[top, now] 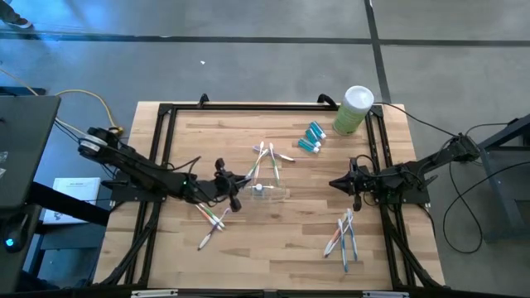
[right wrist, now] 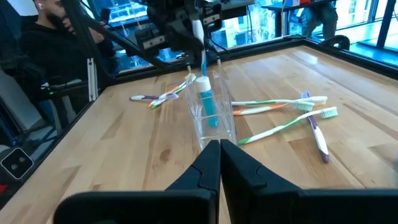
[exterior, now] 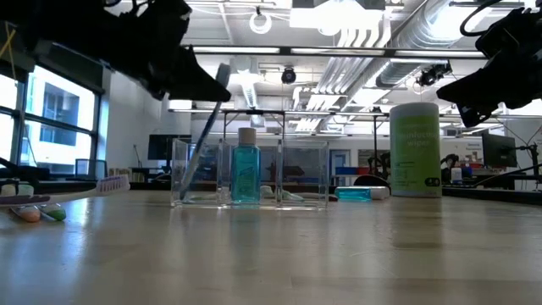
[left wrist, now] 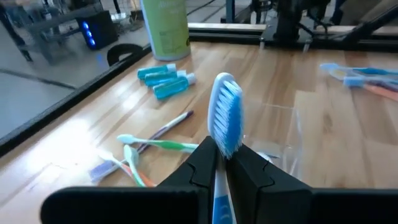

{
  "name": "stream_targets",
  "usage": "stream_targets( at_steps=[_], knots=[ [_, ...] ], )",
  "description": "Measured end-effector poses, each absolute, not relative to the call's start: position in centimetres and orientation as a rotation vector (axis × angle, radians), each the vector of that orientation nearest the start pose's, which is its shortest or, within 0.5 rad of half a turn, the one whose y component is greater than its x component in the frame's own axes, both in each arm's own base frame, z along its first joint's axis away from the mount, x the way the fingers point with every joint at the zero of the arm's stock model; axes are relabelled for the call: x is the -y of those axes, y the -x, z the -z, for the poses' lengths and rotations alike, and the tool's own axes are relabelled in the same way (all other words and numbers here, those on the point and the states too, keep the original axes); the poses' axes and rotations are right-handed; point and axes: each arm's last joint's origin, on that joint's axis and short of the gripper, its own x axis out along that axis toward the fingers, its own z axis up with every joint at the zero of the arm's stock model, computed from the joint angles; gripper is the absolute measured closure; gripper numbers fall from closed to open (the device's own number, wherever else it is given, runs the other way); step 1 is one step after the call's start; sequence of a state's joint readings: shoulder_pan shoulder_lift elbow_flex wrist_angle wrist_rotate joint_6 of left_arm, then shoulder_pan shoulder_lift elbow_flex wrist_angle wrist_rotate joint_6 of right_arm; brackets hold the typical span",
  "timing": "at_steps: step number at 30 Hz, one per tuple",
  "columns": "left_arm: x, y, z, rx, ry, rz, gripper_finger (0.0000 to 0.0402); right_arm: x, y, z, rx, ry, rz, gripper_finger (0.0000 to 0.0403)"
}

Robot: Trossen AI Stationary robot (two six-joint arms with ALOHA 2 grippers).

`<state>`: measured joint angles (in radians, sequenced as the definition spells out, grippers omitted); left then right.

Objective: Pick & Place toothbrushing station
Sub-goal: Put the blue toothbrush into the left side of the transparent organizer, then put the mouthwash into the center of the transparent organizer

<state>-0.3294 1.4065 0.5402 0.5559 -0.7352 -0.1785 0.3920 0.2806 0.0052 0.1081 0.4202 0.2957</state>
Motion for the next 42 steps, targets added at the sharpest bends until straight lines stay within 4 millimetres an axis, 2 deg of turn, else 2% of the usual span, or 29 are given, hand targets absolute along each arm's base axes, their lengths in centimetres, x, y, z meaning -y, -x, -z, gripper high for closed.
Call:
stream_targets(
  at_steps=[4, 11, 14, 22, 26, 33, 38, 42],
  knots=[
    [6.9, -26.1, -18.3, -0.226, 0.07, -0.432, 0.0375, -3.2, -10.7, -15.2, -0.151, -0.282, 0.056, 0.04],
    [6.9, -26.1, -18.4, -0.223, 0.066, -0.429, 0.0367, -3.0, -10.7, -15.1, -0.141, -0.317, 0.114, 0.04],
    [6.9, -26.1, -18.5, -0.218, 0.082, -0.43, 0.0343, -2.8, -10.7, -15.0, -0.14, -0.305, 0.164, 0.04],
    [7.2, -26.1, -19.0, -0.166, 0.073, -0.465, 0.0257, -2.9, -10.7, -15.0, -0.147, -0.269, 0.158, 0.04],
    [8.3, -25.8, -19.8, -0.118, -0.007, -0.425, 0.024, -2.9, -10.7, -15.1, -0.137, -0.243, 0.155, 0.04],
    [11.2, -24.1, -21.3, -0.057, -0.08, -0.377, 0.0238, -3.4, -10.8, -16.5, -0.026, -0.18, 0.07, 0.04],
    [13.3, -23.0, -21.3, -0.056, -0.083, -0.305, 0.0238, -3.6, -10.9, -18.0, 0.013, -0.185, 0.052, 0.04],
    [14.5, -22.2, -21.1, -0.068, -0.072, -0.249, 0.0238, -4.0, -11.1, -19.2, 0.042, -0.155, -0.045, 0.0394]
  ],
)
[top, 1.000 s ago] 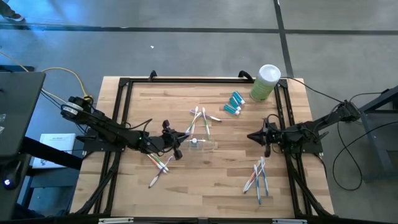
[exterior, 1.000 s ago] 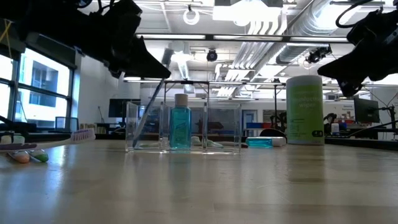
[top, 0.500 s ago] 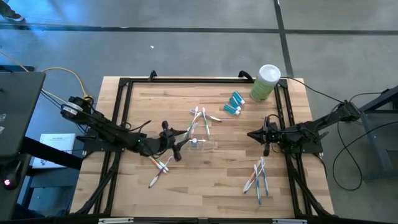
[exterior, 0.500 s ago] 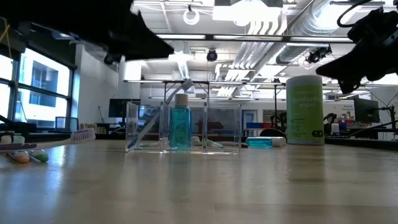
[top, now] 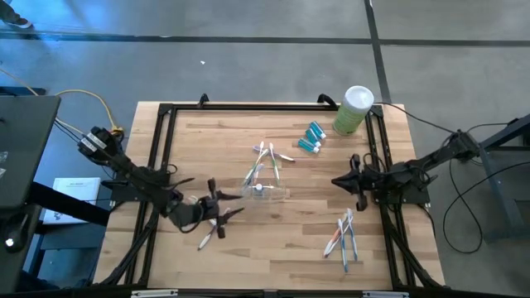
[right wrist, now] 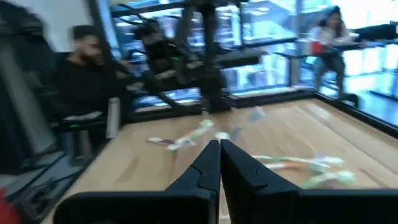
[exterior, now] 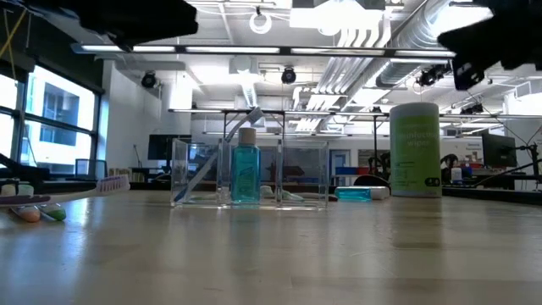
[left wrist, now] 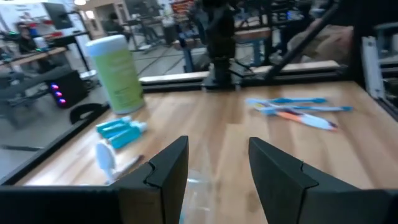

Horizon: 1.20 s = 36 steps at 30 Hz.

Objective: Pick & Place toothbrushing station
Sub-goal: Put the mouthwash into the center of the transparent organizer

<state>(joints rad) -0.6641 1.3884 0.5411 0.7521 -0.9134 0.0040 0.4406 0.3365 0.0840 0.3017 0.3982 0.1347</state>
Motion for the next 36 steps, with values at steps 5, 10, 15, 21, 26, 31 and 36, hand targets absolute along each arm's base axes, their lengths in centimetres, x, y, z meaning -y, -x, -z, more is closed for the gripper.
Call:
stream_targets(
  at_steps=[5, 10, 15, 21, 26, 31, 36],
  knots=[
    [15.5, -21.5, -20.8, -0.087, -0.059, -0.205, 0.0238, -4.4, -11.7, -20.6, 0.077, -0.109, -0.07, 0.0341],
    [15.9, -21.2, -20.6, -0.098, -0.053, -0.185, 0.0238, -4.6, -12.7, -20.3, 0.028, -0.033, -0.007, 0.0255],
    [15.9, -21.2, -20.6, -0.098, -0.051, -0.184, 0.0238, -5.0, -13.8, -19.8, 0.014, 0.082, 0.029, 0.0199],
    [15.8, -21.2, -20.6, -0.099, -0.059, -0.187, 0.0238, -4.1, -15.8, -20.5, -0.124, 0.127, 0.382, 0.0192],
    [15.3, -21.6, -20.6, -0.099, -0.052, -0.213, 0.0238, -2.3, -18.1, -21.0, -0.321, 0.075, 0.512, 0.0191],
    [14.7, -22.0, -20.3, -0.126, -0.077, -0.24, 0.0238, 0.9, -19.9, -20.7, -0.507, -0.11, 0.618, 0.0191],
    [14.1, -22.2, -19.7, -0.179, -0.129, -0.265, 0.0238, 4.5, -20.7, -18.8, -0.634, -0.23, 0.694, 0.0191]
  ],
)
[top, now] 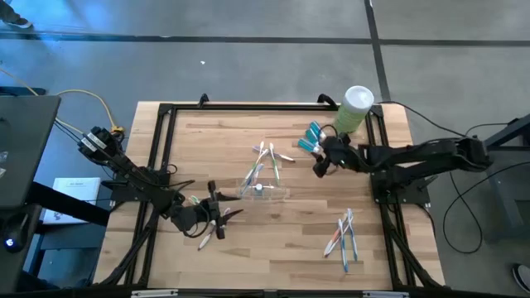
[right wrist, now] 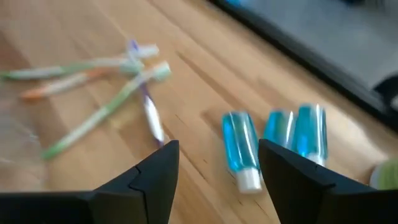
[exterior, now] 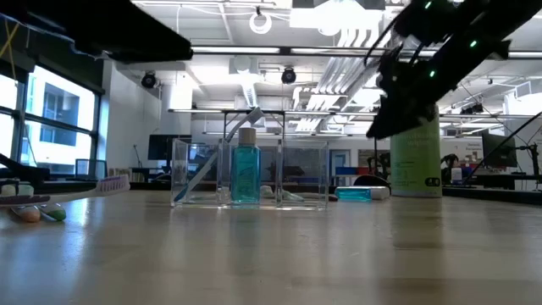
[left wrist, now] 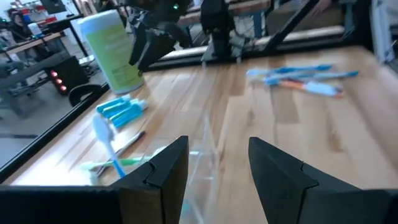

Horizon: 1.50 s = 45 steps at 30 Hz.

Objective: Pick & Place toothbrushing station
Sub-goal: Put the mouthwash into the center of the transparent organizer

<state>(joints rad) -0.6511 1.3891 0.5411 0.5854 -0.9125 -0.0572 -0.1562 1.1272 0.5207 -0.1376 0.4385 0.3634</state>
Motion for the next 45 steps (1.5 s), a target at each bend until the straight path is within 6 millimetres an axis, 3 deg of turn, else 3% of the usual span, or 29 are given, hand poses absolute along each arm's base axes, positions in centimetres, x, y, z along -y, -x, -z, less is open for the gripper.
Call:
stream_targets(
  at_steps=[5, 10, 21, 45],
  knots=[
    [13.5, -22.5, -19.5, -0.199, -0.163, -0.288, 0.0238, 7.1, -21.2, -16.7, -0.72, -0.326, 0.705, 0.0191],
    [12.9, -22.9, -19.5, -0.201, -0.161, -0.313, 0.0238, 8.5, -22.0, -15.3, -0.729, -0.346, 0.693, 0.0191],
    [12.6, -23.0, -19.5, -0.202, -0.139, -0.328, 0.0238, 8.9, -22.6, -13.7, -0.769, -0.274, 0.766, 0.0192],
    [12.9, -23.0, -19.4, -0.208, -0.064, -0.256, 0.0238, 8.7, -22.1, -13.2, -0.841, -0.31, 0.757, 0.0192]
  ],
)
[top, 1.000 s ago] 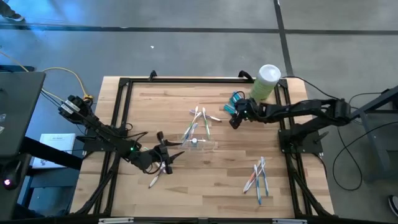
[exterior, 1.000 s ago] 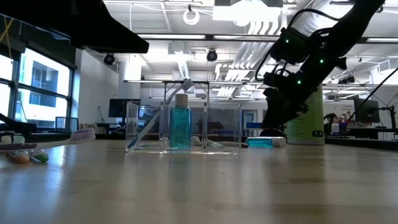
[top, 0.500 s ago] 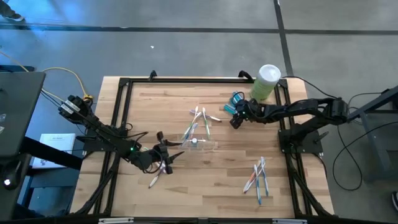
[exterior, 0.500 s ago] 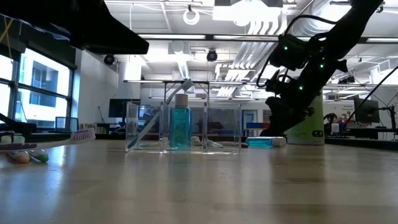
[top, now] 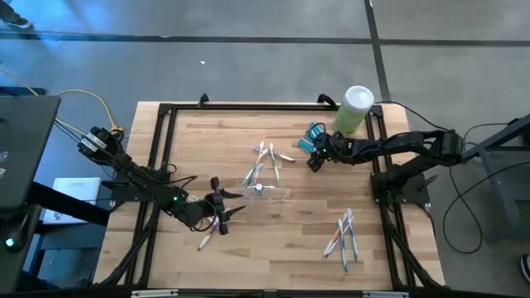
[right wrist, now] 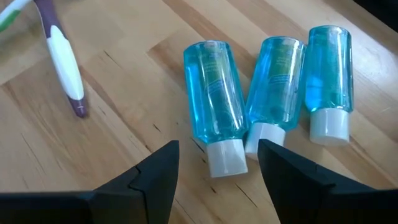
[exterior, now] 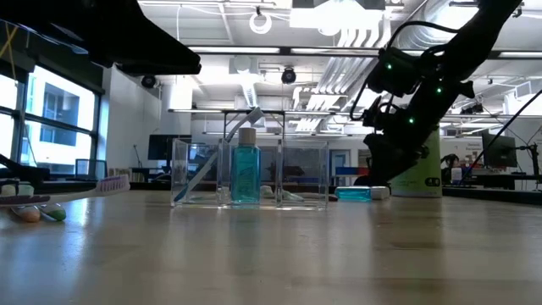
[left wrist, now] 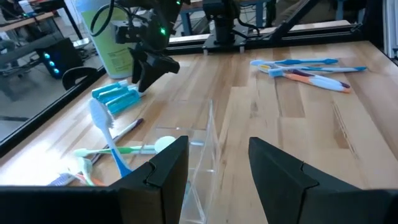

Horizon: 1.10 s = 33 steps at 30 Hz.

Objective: Pick & Place toothbrushing station
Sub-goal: Put the mouthwash into the center of the transparent organizer

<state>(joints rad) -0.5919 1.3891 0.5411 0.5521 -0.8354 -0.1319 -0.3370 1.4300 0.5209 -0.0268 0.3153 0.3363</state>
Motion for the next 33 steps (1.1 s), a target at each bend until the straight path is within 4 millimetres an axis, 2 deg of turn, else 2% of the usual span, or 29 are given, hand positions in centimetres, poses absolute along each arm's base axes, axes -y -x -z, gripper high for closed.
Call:
stream_targets(
  at_steps=[11, 33],
  knots=[
    [12.9, -23.0, -19.3, -0.215, -0.069, -0.254, 0.0238, 9.7, -21.6, -13.1, -0.853, -0.37, 0.763, 0.0192],
    [12.9, -23.0, -19.2, -0.222, -0.077, -0.254, 0.0238, 9.7, -21.5, -13.0, -0.851, -0.416, 0.761, 0.0192]
  ],
)
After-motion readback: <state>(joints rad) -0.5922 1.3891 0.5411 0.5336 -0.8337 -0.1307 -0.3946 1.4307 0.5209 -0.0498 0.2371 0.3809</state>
